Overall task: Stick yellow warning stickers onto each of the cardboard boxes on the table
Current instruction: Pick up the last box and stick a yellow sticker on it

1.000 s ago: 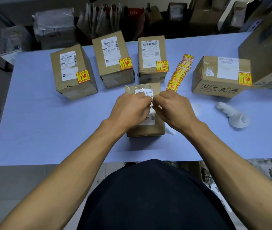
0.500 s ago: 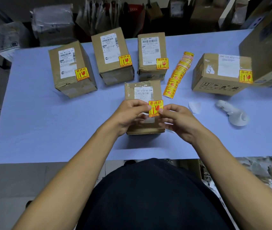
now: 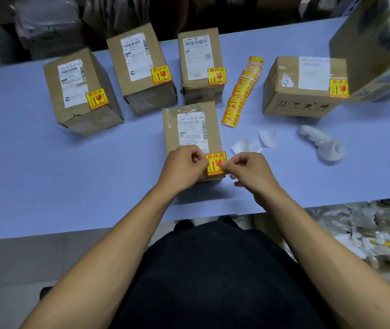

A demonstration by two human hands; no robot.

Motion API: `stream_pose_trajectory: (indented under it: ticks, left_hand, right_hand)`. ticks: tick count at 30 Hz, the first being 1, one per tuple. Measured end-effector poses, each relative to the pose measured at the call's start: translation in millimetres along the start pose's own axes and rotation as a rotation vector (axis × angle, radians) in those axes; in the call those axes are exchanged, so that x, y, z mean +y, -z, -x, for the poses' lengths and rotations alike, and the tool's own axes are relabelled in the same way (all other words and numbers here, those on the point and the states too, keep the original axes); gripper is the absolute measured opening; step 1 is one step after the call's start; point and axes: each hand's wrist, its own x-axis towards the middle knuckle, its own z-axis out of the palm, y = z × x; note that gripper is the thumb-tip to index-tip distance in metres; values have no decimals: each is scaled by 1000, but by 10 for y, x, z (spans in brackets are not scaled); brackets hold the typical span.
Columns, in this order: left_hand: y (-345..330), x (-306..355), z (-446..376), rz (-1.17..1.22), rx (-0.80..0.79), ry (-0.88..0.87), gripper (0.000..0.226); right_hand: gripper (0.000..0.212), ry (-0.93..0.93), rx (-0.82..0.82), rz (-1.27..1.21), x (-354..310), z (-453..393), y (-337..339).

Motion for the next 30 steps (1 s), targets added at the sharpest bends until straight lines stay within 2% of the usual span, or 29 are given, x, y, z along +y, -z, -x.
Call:
stream_pose_trajectory:
  ticks: [7, 12, 30]
  left_hand:
    - [-26, 12, 3, -150, -4, -7, 14]
    - [12, -16, -62, -168, -62, -8, 10]
    - [11, -38, -184, -295, -94, -29, 12]
  right_hand:
    - [21, -1, -2, 68, 44, -13, -36]
    - [21, -33, -43, 0, 80, -16, -44]
    - [22, 4, 57, 57, 180, -21, -132]
